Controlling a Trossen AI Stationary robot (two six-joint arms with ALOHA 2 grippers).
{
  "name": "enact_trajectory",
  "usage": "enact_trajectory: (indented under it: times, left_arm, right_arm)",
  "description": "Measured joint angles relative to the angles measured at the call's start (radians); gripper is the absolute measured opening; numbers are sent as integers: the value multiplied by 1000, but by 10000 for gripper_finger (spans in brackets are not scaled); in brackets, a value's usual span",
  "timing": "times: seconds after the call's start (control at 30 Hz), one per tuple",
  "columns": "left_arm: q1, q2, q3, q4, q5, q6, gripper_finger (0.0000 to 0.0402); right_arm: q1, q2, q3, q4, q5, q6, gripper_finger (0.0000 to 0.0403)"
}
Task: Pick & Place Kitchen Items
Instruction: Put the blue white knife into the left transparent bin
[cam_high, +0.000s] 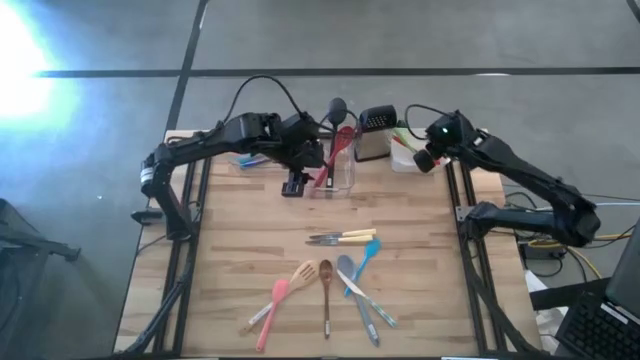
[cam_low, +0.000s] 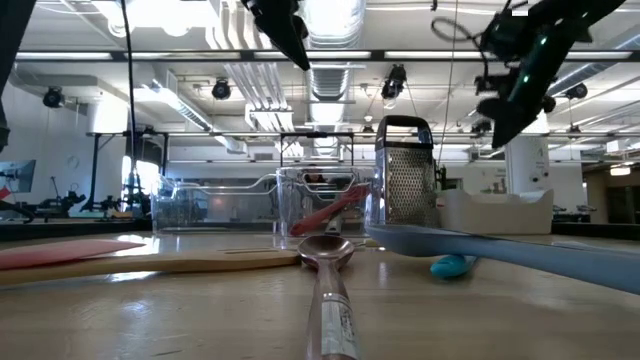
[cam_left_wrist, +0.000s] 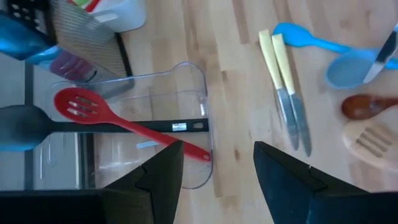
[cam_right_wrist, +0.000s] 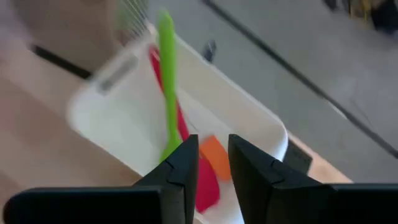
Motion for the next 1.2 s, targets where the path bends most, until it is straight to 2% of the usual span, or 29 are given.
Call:
enact_trajectory:
  times: [0.13,0.27,0.5,0.63,0.83,0.97,1.2]
  left_arm:
    - [-1,-56,-45,34,-1,-69,200]
    - [-15,-141,-157,99,-15,-153,199]
    - [-112,-337,-392,231,-211,-291,199]
    - [-210,-460,-506,303,-330,-380,199]
    - [-372,-616,-662,429,-490,-485,199]
    - [-451,-689,-757,511,-568,-521,199]
    - [-505,-756,-891,597,-667,-559,199]
  right_arm:
    - [112,-116,0,-2,-26,59,61]
    - [266,-203,0,0,-29,134,51]
    - [609,-241,0,34,-24,276,31]
    - [811,-206,0,130,-4,320,16]
    - [1075,-116,27,200,139,374,9]
    - [1218,-33,67,196,251,407,8]
    - [1392,131,181,151,267,454,8]
